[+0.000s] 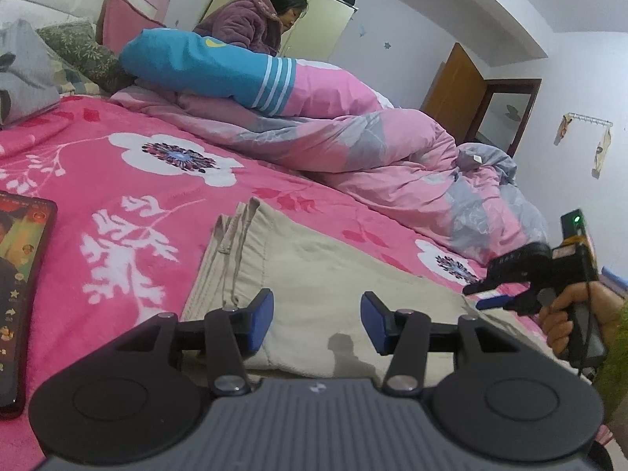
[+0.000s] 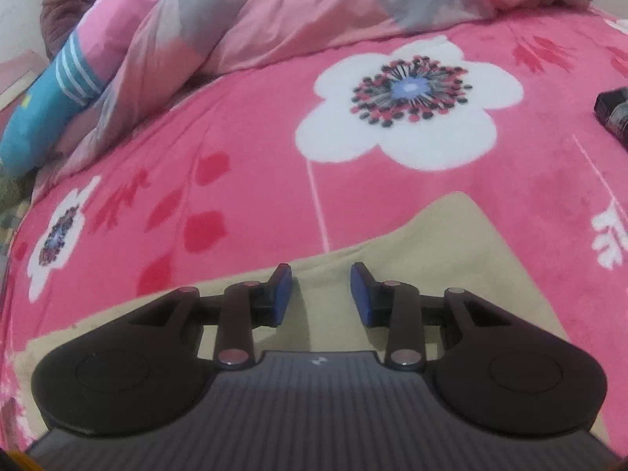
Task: Fold clothes
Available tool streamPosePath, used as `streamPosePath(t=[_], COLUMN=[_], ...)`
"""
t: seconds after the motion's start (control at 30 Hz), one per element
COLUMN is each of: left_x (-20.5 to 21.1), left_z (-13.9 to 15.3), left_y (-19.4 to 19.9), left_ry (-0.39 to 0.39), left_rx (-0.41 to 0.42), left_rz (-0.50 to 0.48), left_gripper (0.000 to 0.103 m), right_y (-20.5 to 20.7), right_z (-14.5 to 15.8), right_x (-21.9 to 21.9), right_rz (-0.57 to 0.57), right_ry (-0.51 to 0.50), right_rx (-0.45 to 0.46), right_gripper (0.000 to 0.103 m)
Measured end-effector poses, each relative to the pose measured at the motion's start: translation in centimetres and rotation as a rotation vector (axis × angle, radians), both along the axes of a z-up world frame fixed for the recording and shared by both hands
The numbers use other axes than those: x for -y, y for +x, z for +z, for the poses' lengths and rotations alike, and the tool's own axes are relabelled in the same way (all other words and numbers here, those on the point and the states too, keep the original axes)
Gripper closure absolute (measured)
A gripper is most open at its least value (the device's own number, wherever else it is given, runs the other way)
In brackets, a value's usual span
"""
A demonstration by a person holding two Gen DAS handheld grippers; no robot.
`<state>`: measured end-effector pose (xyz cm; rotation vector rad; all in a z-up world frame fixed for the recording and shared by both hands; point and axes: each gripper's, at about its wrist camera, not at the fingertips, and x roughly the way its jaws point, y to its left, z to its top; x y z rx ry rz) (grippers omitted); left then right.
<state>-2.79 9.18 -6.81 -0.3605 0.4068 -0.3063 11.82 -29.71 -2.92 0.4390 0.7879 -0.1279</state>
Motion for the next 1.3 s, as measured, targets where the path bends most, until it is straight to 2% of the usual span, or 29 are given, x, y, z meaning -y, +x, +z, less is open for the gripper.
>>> streamPosePath(t=[0.07,0.13,0.2,0.3,0.37,0.43,0.5,0.6,0.67,0.7,0.73,1.3], left_x=[0.2,0.4,0.5,0.6,0.5,0.4,0.2,0.1,0.0,-0.1,-0.2,-0.5], left_z=[-0.1,-0.1,0.0,0.0,0.0,0.0,-0.1,-0.1,-0.1,-0.1,-0.1,-0.3], left_y=[0.0,0.0,-0.1,-0.1,0.0,0.0,0.0,0.0,0.1,0.1,0.1,0.2], left_ry=[0.01,0.019,0.022,0.023,0.016,0.003,-0.008,-0.018,-0.025,-0.028,-0.032,-0.062], left_rx=[0.006,0.012,0.016,0.018,0.016,0.012,0.011,0.008,0.007,0.006,0.005,-0.001], left_rz=[0.003,0.002,-0.002,-0.006,-0.009,-0.012,-0.014,-0.017,-0.02,-0.022,-0.023,-0.032], left_gripper=[0.051,0.048,0.045,0.044,0.043,0.043,0.043,0.043,0.043,0.043,0.043,0.043], right_y=[-0.6,-1.5,-2.3,-2.7,-2.7,-3.0,-3.6,-3.5,-3.3,-3.2,-3.1,-3.8], right_z=[1.3,2.4,3.1,2.5,0.7,-0.8,-1.3,-1.3,-1.4,-1.6,-1.8,-2.7], right_x=[-1.9,-4.3,-6.8,-10.4,-12.3,-13.5,-14.5,-14.2,-13.7,-13.8,-13.9,-13.8], right_rz=[0.059,0.148,0.262,0.455,0.526,0.528,0.524,0.501,0.508,0.525,0.537,0.528], right_ry=[-0.007,-0.027,-0.058,-0.128,-0.192,-0.251,-0.315,-0.309,-0.271,-0.259,-0.252,-0.237], right_rx=[0.039,0.09,0.137,0.154,0.117,0.113,0.136,0.14,0.138,0.136,0.136,0.195], right_gripper=[0.069,0.061,0.058,0.056,0.048,0.039,0.037,0.03,0.018,0.006,0.001,0.001])
